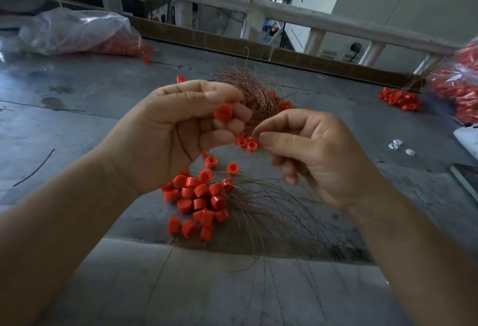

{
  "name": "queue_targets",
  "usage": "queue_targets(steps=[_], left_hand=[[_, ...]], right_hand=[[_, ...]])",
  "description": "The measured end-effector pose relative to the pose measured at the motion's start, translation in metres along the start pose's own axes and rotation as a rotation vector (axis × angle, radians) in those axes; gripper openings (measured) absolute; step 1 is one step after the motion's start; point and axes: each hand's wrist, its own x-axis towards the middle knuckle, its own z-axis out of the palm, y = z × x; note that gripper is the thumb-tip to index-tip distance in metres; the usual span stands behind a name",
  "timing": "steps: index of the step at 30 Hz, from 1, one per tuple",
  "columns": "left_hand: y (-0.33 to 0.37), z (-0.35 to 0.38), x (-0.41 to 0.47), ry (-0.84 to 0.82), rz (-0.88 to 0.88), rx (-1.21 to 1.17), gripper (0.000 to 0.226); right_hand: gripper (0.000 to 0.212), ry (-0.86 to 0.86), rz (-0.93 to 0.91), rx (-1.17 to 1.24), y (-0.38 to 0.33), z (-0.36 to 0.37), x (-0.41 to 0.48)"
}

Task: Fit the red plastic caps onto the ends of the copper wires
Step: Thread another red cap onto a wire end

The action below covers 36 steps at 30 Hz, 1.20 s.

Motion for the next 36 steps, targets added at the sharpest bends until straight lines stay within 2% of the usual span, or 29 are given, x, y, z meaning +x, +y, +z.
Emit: queue_targets(steps=[4, 6, 9, 12, 16, 19, 23, 26, 31, 36], left_hand=[[0.005, -0.006, 0.001, 0.151, 0.046, 0.156, 0.009], [0.007, -0.011, 0.001, 0.195, 0.024, 0.265, 0.008], [0.005, -0.015, 0.001, 0.221, -0.048, 0.522, 0.024], [-0.001, -0.020, 0.003, 0.225, -0.099, 0.812, 0.034], [-0.008, -0.026, 0.005, 0.152, -0.221, 0.972, 0.015], [-0.012, -0.028, 0.006, 0.099, -0.233, 1.068, 0.017], [-0.015, -0.026, 0.008, 0.111, -0.233, 1.064, 0.015], [-0.017, -0.026, 0.010, 0.184, -0.213, 1.037, 0.015], [-0.018, -0.034, 0.016, 0.376, -0.121, 1.059, 0.016], [-0.023, -0.040, 0.019, 0.438, -0.020, 1.240, 0.026]], right_hand=[[0.009, -0.022, 0.021, -0.083, -0.006, -0.017, 0.000], [0.002, -0.024, 0.013, -0.204, -0.006, -0.021, 0.000], [0.013, 0.025, -0.034, -0.560, 0.004, -0.023, 0.004], [0.017, 0.025, -0.047, -0.721, 0.010, -0.023, 0.006], [0.018, -0.064, -0.007, -0.802, 0.013, -0.023, 0.006], [0.014, -0.102, 0.005, -0.863, 0.016, -0.022, 0.007], [0.012, -0.128, 0.005, -0.886, 0.017, -0.021, 0.008], [0.009, -0.138, 0.012, -0.882, 0.019, -0.021, 0.007], [0.015, -0.072, -0.033, -0.858, 0.021, -0.022, 0.009], [0.016, 0.008, -0.064, -0.820, 0.023, -0.023, 0.010]])
